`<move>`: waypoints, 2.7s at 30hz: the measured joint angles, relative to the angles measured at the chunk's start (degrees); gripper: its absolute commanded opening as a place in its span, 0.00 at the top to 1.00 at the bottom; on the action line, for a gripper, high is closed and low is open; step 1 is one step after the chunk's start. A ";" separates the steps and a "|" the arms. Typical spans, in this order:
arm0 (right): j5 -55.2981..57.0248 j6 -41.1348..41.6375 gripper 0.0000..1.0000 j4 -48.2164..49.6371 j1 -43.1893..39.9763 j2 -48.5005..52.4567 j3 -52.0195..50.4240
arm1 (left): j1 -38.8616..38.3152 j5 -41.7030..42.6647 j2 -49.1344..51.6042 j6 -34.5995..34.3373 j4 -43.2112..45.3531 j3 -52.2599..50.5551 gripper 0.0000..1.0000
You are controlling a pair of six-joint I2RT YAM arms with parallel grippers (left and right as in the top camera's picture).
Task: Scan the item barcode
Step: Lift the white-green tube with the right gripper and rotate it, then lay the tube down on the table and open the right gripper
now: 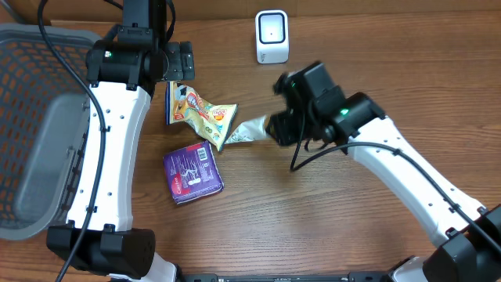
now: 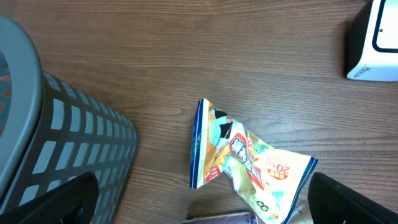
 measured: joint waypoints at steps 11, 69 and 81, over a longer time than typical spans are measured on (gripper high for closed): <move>4.76 -10.19 0.66 -15.96 1.20 0.07 -0.13 | 0.00 0.00 0.00 0.00 0.00 0.00 0.00; -26.69 -21.11 0.96 0.44 -11.67 19.32 -9.77 | 0.00 0.00 0.00 0.00 0.00 0.00 0.00; -21.57 -21.62 0.96 0.94 -13.64 21.84 -9.77 | 0.00 0.00 0.00 0.00 0.00 0.00 0.00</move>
